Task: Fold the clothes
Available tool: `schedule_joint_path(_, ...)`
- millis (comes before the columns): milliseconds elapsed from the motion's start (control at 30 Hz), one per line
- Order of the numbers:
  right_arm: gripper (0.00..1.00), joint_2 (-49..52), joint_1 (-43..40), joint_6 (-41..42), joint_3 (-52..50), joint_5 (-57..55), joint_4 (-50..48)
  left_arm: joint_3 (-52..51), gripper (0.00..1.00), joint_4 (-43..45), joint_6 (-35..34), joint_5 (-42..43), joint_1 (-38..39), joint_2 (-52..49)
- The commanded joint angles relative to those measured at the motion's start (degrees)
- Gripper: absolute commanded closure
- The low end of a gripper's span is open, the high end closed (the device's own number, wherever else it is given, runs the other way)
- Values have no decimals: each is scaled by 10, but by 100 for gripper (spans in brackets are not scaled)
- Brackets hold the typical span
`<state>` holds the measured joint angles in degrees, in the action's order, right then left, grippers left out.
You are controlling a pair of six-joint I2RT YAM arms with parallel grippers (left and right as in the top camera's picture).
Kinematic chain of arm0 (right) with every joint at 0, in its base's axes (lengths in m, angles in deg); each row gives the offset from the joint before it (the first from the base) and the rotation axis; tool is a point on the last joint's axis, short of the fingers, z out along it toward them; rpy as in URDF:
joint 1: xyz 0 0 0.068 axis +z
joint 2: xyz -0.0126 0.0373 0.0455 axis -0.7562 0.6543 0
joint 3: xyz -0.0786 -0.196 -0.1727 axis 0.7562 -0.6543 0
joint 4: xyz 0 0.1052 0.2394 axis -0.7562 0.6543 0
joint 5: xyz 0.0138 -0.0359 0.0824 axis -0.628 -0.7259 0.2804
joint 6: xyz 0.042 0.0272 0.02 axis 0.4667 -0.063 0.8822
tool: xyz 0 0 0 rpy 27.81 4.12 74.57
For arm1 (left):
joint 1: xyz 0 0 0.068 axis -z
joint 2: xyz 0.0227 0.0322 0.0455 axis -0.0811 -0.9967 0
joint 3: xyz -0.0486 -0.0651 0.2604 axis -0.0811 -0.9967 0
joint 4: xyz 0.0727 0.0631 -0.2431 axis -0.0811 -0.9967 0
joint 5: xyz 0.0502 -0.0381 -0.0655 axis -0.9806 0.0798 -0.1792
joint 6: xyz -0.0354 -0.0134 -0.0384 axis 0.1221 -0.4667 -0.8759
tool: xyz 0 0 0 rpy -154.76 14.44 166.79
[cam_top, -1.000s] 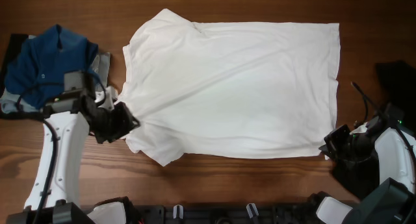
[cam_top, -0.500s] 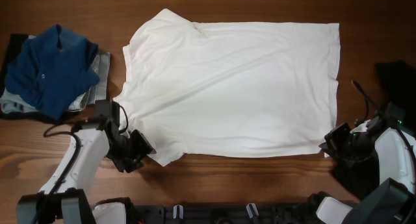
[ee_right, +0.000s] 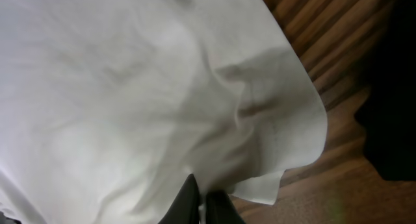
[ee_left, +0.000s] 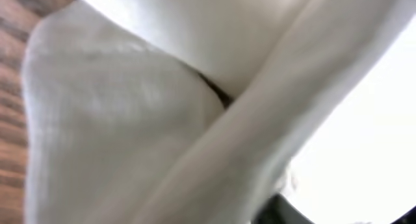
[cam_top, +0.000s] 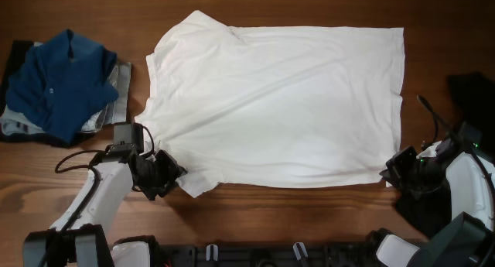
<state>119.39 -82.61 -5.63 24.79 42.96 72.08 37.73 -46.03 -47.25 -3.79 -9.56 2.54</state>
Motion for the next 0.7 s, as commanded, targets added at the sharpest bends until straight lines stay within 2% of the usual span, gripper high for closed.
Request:
schedule_joint_path(0,96,-8,-1,-17,11,9,-2,-14,78,11,-3,-27,3,-7)
schedule_joint_path(167,96,-8,-1,-25,11,9,-2,-14,85,-12,0,-17,3,-7)
schedule_joint_path(267,96,-8,-1,-25,11,9,-3,-14,96,-5,4,-19,3,-7)
schedule_joint_path(400,96,-8,-1,-29,11,9,-2,-9,96,-2,19,4,3,-6)
schedule_joint_path(567,96,-8,-1,-34,22,9,2,48,96,-95,66,8,3,18)
schedule_joint_path(667,96,-8,-2,-42,36,9,11,93,96,-170,80,-31,3,45)
